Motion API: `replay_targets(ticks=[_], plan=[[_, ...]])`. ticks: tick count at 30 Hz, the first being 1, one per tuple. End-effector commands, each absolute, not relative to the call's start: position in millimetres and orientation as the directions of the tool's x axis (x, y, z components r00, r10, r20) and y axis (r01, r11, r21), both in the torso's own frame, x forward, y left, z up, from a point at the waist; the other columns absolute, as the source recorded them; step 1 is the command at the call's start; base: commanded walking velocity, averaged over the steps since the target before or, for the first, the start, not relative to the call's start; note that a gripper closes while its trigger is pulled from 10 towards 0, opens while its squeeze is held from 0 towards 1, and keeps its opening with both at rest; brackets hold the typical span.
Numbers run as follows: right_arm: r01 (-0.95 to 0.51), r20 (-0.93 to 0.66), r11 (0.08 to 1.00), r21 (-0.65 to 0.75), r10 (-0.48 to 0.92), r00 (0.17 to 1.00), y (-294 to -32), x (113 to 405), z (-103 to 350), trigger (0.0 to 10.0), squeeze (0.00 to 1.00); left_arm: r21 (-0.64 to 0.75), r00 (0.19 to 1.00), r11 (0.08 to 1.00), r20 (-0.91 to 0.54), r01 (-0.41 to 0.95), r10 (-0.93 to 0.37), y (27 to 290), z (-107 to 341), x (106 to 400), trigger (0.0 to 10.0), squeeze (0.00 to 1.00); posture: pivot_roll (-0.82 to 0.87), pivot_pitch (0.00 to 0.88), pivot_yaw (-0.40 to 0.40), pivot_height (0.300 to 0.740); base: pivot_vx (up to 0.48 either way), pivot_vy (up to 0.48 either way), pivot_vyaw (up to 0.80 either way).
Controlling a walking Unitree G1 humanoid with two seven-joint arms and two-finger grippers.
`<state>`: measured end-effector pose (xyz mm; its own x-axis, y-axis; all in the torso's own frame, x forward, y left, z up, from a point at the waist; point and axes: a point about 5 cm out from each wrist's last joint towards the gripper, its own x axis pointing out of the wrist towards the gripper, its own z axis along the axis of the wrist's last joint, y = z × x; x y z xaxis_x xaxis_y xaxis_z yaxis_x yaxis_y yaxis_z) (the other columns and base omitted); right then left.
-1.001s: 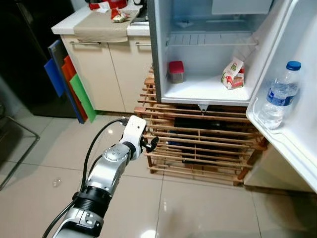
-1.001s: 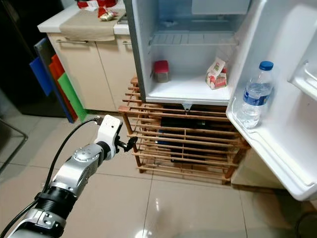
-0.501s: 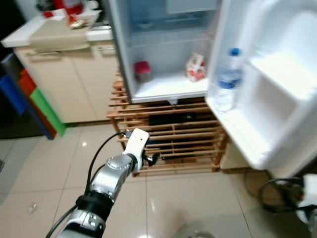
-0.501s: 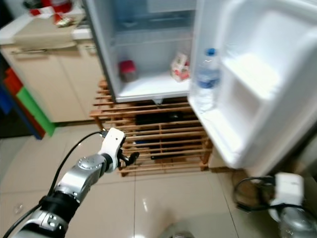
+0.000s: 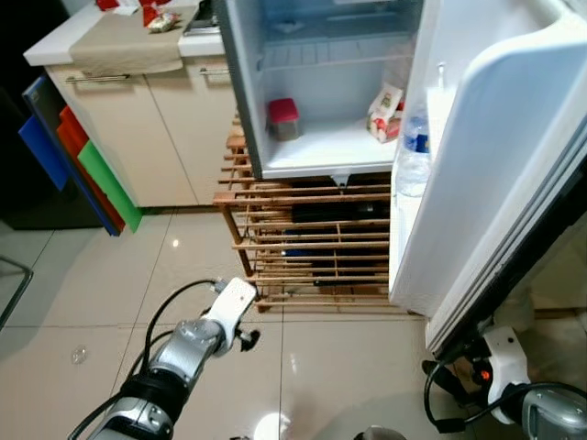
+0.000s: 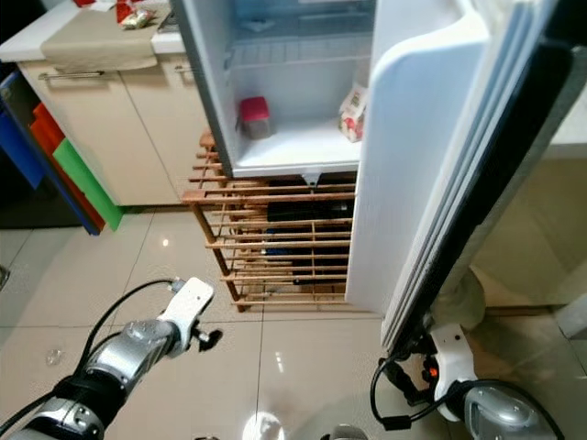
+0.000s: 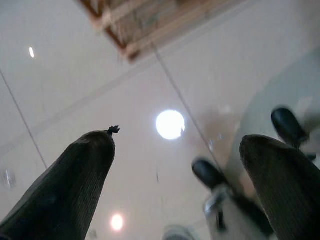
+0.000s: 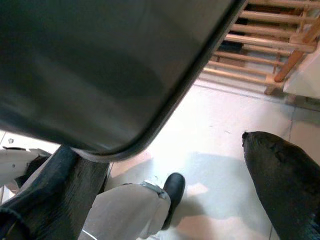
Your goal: Restocking fridge
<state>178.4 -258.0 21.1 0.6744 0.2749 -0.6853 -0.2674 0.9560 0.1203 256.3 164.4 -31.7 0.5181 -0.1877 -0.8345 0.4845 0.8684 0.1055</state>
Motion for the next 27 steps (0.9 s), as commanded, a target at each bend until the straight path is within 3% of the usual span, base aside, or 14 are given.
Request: replay_targets(ticks=[1,4,10,14,16,23,27], plan=[[-0.268,-0.579,0.961,0.062,0.253,0.775,-257.0,205.0,48.8,10.0,0.00,0.101,0.481,0.890,-0.865,0.444,-0.142,176.7,-43.3,242.9,10.0,0.00,-0.16,0.000,0.072,0.740,0.000,0.000,0.00],[-0.224,-0.523,0.974,0.038,0.210,0.826,-255.3,219.3,58.5,10.0,0.00,0.102,0.461,0.908,-0.881,0.406,-0.107,178.2,-55.3,230.5,10.0,0.00,-0.16,0.000,0.070,0.740,0.000,0.000,0.00],[-0.256,-0.537,0.966,0.024,0.229,0.812,-256.7,216.4,62.0,10.0,0.00,0.103,0.481,0.906,-0.869,0.411,-0.119,175.1,-53.8,234.3,10.0,0.00,-0.15,0.000,0.067,0.740,0.000,0.000,0.00],[-0.094,-0.632,0.983,-0.158,-0.027,0.774,-293.0,209.2,46.9,10.0,0.00,0.113,0.499,0.901,-0.858,0.419,-0.124,170.1,-52.0,239.1,10.0,0.00,-0.16,0.000,0.070,0.740,0.000,0.000,0.00],[0.022,-0.686,0.968,-0.248,-0.192,0.702,-318.1,198.9,35.7,10.0,0.00,0.114,0.497,0.901,-0.859,0.419,-0.122,175.0,-54.0,236.1,10.0,0.00,-0.16,0.000,0.072,0.740,0.000,0.000,0.00],[0.085,-0.748,0.967,-0.241,-0.241,0.618,-333.4,174.7,14.8,10.0,0.00,0.114,0.497,0.899,-0.859,0.423,-0.125,175.6,-54.6,235.5,10.0,0.00,-0.16,0.000,0.069,0.740,0.000,0.000,0.00],[0.036,-0.760,0.986,-0.160,-0.147,0.633,-320.9,172.7,9.4,10.0,0.00,0.113,0.497,0.899,-0.858,0.423,-0.126,175.2,-55.1,235.2,10.0,0.00,-0.16,0.000,0.067,0.740,0.000,0.000,0.00]])
